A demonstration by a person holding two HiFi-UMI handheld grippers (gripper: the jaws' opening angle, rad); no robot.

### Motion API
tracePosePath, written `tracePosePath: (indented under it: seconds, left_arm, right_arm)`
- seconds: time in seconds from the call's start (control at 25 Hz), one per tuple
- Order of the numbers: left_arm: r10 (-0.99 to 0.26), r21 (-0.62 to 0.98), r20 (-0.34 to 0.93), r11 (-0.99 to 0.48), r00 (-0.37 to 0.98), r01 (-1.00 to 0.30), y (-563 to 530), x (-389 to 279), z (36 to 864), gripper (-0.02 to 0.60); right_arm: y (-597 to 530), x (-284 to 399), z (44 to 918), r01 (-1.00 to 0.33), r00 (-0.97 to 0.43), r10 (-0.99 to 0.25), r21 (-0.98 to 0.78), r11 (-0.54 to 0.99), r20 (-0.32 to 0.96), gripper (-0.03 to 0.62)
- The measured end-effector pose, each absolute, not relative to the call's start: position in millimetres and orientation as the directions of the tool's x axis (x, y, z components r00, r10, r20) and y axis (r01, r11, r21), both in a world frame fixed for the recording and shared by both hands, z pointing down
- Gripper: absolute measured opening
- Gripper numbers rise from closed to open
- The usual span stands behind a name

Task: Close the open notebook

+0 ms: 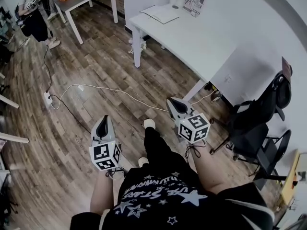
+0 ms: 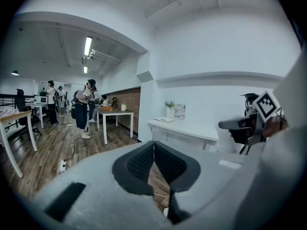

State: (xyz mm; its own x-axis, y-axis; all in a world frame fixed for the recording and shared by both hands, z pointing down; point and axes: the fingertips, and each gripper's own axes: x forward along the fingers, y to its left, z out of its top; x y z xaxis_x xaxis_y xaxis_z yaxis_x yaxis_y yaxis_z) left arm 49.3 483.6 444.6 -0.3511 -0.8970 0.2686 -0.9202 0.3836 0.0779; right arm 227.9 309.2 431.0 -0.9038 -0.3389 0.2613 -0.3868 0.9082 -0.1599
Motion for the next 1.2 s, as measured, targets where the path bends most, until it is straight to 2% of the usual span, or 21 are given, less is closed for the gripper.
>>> tracePosePath:
  seconds: [0.36, 0.4, 0.48, 0.52, 0.72, 0.96, 1.2]
  left_arm:
    - [-0.904, 0.116, 0.252, 0.384, -0.347, -0.916, 425.8, 9.6, 446.0, 0.025]
    - [-0.906, 0.118, 0.252, 0.378, -0.341, -0.918, 413.3, 3.2, 445.8, 0.051]
    - [-0.91, 0.123, 0.247, 0.37, -0.332, -0.921, 385.3, -10.9, 444.1, 0.191]
    - [-0.911, 0.122, 0.245, 0.369, -0.332, -0.922, 370.8, -18.7, 443.1, 0.227]
    - [-0.905, 0.133, 0.257, 0.382, -0.34, -0.915, 298.2, -58.1, 438.5, 0.291]
    - [-0.897, 0.135, 0.26, 0.401, -0.358, -0.906, 219.8, -92.7, 431.4, 0.305]
    - [-0.9, 0.138, 0.258, 0.393, -0.351, -0.909, 155.5, -110.5, 427.4, 0.305]
  right_arm:
    - [249.4, 188.0, 438.7, -0.388, -0.908, -0.342, -0.178, 0.904, 0.241, 0.002]
    - [237.1, 181.2, 439.9, -0.388, -0.908, -0.341, -0.185, 0.903, 0.242, 0.002]
    - [209.2, 165.3, 440.9, -0.385, -0.91, -0.336, -0.197, 0.901, 0.242, 0.002]
    - [194.5, 156.3, 441.1, -0.382, -0.912, -0.332, -0.201, 0.902, 0.242, 0.002]
    - [116.7, 104.5, 434.6, -0.348, -0.925, -0.298, -0.21, 0.914, 0.236, 0.002]
    - [33.5, 57.9, 424.3, -0.314, -0.939, -0.268, -0.219, 0.924, 0.216, 0.002]
    - [-25.9, 45.0, 427.0, -0.322, -0.937, -0.273, -0.236, 0.917, 0.217, 0.002]
